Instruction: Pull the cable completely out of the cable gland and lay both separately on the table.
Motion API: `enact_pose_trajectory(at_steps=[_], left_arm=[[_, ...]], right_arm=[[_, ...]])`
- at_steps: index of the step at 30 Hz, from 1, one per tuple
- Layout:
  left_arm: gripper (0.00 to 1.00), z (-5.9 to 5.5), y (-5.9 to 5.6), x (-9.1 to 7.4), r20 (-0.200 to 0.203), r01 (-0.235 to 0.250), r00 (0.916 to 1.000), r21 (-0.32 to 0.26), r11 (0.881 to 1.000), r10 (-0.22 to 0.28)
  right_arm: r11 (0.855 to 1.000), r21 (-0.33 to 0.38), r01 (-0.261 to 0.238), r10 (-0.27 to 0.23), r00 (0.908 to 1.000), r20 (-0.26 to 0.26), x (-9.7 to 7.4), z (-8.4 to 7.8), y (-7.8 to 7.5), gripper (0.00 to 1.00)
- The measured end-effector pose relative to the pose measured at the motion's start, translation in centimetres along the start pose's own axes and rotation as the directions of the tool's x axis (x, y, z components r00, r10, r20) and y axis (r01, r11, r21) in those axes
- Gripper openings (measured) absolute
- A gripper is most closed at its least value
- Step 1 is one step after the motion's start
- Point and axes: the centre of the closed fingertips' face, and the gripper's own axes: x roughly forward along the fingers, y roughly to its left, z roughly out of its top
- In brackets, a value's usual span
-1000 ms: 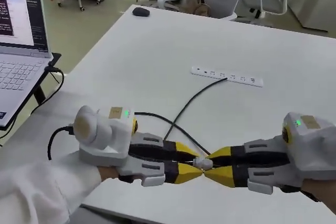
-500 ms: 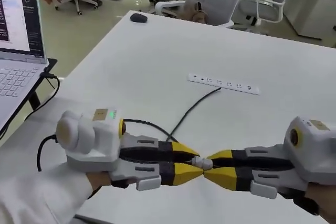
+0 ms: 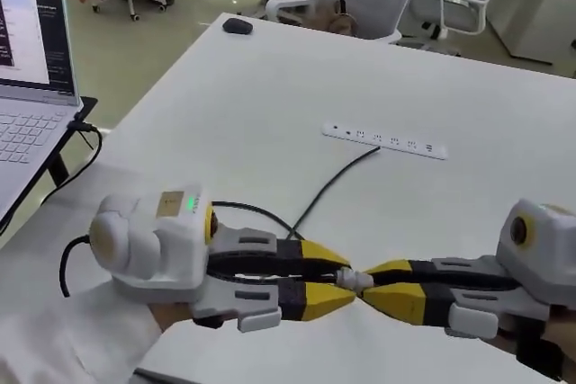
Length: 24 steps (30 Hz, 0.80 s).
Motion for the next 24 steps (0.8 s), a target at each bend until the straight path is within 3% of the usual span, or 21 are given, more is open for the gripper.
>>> enact_pose_trajectory(at_steps=[3,7,10,13,17,21,24], left_arm=[[0.17,0.2,0.3,-0.2,0.011,-0.012,0.9999,-0.021,1.0,0.012],[0.17,0.3,0.3,-0.3,0.012,-0.013,0.9998,-0.044,0.999,0.013],[0.16,0.6,0.0,-0.4,0.013,0.007,0.9999,-0.087,0.996,-0.006],[0.15,0.8,0.0,-0.4,0.022,0.003,0.9997,-0.103,0.995,-0.001],[0.14,0.6,0.1,-0.6,0.004,0.007,1.0,-0.153,0.988,-0.007],[0.14,0.8,0.2,-0.9,0.02,0.01,0.9998,-0.182,0.983,-0.006],[0.14,0.6,0.1,-0.9,0.009,0.02,0.9998,-0.203,0.979,-0.018]], right_arm=[[1.0,-0.008,0.01,-0.01,0.9997,0.024,0.2,0.5,0.0,0.12],[1.0,-0.017,0.02,-0.019,0.9997,0.013,0.5,0.7,0.3,0.11],[0.995,-0.093,0.022,-0.023,0.9997,-0.006,0.6,0.9,0.7,0.1],[0.993,-0.111,0.032,-0.033,0.9994,-0.013,0.6,1.1,0.8,0.09],[0.982,-0.185,0.04,-0.049,0.998,-0.041,1.0,1.0,0.7,0.08],[0.971,-0.233,0.047,-0.057,0.9978,-0.035,1.1,1.3,0.7,0.08],[0.953,-0.302,0.039,-0.062,0.9961,-0.064,1.2,1.0,0.7,0.08]])
